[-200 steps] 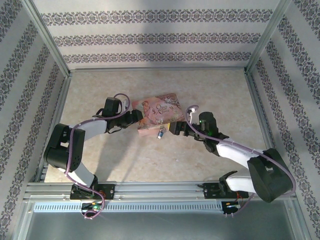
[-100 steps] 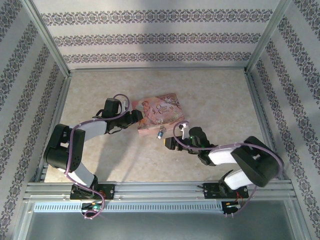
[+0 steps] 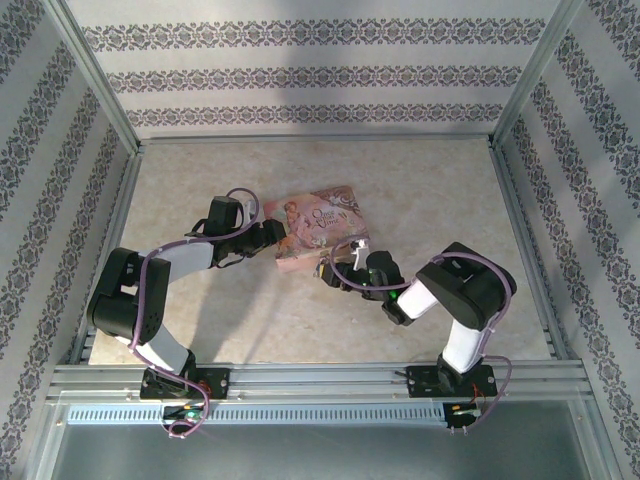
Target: Unlock a padlock with a key
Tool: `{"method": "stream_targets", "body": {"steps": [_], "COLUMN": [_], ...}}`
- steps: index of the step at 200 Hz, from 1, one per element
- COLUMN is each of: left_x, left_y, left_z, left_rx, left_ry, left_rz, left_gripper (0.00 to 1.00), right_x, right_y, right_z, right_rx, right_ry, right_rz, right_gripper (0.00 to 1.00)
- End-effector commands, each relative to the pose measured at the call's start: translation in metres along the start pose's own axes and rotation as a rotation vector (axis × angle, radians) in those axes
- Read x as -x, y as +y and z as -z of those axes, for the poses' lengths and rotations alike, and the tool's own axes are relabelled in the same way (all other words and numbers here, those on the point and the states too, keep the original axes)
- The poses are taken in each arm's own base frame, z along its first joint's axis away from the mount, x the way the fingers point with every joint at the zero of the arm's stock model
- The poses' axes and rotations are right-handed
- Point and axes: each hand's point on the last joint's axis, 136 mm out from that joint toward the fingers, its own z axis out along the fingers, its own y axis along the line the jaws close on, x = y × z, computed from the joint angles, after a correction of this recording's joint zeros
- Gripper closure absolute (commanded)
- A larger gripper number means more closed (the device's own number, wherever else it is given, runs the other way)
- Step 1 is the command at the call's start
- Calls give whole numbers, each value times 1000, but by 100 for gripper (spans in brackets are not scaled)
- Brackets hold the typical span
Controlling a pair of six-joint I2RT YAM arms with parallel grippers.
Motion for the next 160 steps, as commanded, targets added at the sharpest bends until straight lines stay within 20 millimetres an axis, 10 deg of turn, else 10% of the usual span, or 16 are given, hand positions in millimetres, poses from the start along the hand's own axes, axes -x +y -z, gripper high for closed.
{"method": "stream_targets", "body": {"steps": [1, 160], "left_x": [-8, -7], "left_y": [6, 6], "left_z": [0, 0], "left_rx": [35, 35], "left_ry": [5, 0], "left_rz": [8, 11], "left_gripper": [28, 28], "right_x": [-3, -10], "right_y": [-2, -3], "right_z": [-6, -17], "right_rx": [-6, -20], "right_ry": [3, 12], "right_rz": [-31, -45], "right_gripper": [52, 69]}}
